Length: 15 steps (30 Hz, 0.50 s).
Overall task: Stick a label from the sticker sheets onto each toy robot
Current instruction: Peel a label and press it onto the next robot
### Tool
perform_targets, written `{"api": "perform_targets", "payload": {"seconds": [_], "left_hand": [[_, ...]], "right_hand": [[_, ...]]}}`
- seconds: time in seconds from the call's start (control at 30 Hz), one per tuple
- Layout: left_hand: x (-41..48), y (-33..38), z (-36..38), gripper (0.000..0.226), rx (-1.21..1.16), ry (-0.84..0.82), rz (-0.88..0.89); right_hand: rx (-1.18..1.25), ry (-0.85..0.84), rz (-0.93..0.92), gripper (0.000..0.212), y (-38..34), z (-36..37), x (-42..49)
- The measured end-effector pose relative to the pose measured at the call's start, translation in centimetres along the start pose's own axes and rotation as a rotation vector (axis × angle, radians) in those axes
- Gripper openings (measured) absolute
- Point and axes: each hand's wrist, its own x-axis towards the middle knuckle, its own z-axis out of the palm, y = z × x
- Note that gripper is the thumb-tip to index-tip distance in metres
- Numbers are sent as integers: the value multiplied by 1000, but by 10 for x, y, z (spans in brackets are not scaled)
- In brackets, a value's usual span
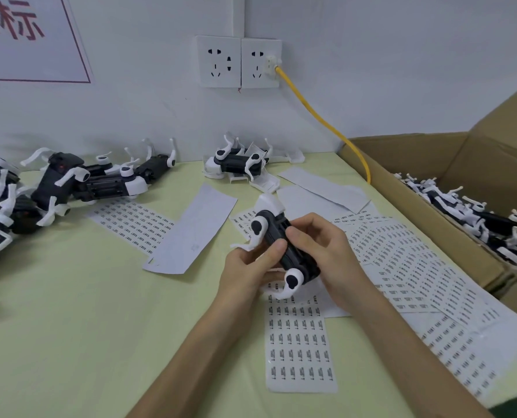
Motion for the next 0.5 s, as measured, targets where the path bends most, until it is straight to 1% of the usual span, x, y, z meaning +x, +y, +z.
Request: {"api": "perform_targets", "payload": {"seconds": [0.07,0.13,0.17,0.2,0.23,0.27,0.3,0.33,0.37,0.4,0.43,0.5], "left_hand": [[-1,4,-3,39,-88,-60,-39],[0,7,-7,29,-273,-106,-52],[2,11,-8,37,-411,-75,-62],[5,13,-12,57,-540,-11,-61],[8,16,-16,75,-624,65,-44],[10,18,-21,75,-654,121,-15],[11,20,-26,60,-655,155,23],[12,21,-30,42,-661,175,49],[11,22,-32,33,-677,201,44],[11,22,-33,36,-679,222,34],[11,23,-33,45,-659,219,27],[10,24,-31,69,-576,157,42]], "right_hand": [[10,-36,-18,22,0,0,0],[13,-53,-54,18,0,-1,1],[-11,-27,-81,16,1,-3,2],[-79,21,-118,15,1,-5,3],[-191,85,-155,17,3,-8,4],[-331,149,-178,17,5,-11,6],[-492,201,-175,14,7,-14,8],[-665,224,-135,15,10,-17,9],[-836,224,-69,24,12,-20,10],[-978,210,-1,36,15,-22,10],[-1084,189,50,47,17,-24,10],[-1175,138,95,61,20,-24,9]]}}
